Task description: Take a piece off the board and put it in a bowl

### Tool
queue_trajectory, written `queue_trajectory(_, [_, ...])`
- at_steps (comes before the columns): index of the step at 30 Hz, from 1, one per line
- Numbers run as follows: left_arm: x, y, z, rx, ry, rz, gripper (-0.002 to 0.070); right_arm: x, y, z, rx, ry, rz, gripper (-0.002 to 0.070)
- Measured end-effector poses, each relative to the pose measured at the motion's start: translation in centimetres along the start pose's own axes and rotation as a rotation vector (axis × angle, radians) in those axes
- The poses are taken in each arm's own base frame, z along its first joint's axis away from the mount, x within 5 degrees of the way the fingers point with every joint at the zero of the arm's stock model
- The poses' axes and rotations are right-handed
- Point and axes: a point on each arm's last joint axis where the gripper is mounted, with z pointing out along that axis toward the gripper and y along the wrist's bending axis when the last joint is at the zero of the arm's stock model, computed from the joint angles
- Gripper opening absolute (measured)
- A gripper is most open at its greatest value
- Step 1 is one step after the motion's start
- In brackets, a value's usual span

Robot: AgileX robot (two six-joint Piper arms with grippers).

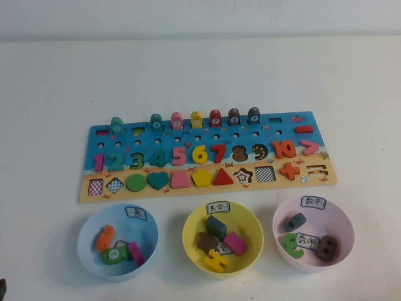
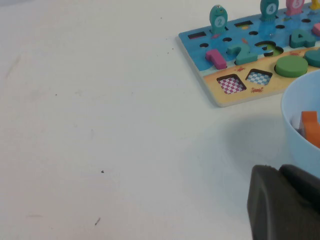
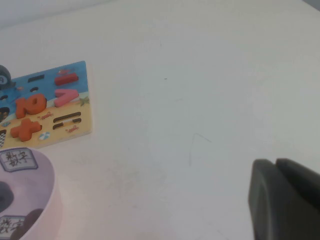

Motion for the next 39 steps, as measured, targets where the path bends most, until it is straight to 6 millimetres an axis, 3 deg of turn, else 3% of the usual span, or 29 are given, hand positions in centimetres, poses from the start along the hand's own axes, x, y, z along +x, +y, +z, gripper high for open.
queue_trajectory(22, [0.0, 0.0, 0.0, -0.001, 0.000, 0.002, -0.0005, 0.0, 0.0, 0.0, 0.000, 0.000, 0.000, -0.0017])
queue_trajectory(29, [-0.1, 0.4, 0.0, -0.041, -0.011, 0.098, -0.0005, 0.0, 0.0, 0.0, 0.000, 0.000, 0.000, -0.0017])
queue_trajectory(31, [-0.6, 0.3, 0.0, -0.031, -0.071, 0.017, -0.0004, 0.0, 0.0, 0.0, 0.000, 0.000, 0.000, -0.0017])
queue_trajectory(35, [-2.8, 0.1, -0.4, 0.047, -0.305, -0.351, -0.0004, 0.0, 0.0, 0.0, 0.000, 0.000, 0.000, -0.0017])
queue_trajectory(39, [-4.2, 0.2, -1.0, 0.093, -0.481, -0.476, -0.0005, 0.0, 0.0, 0.0, 0.000, 0.000, 0.000, -0.0017])
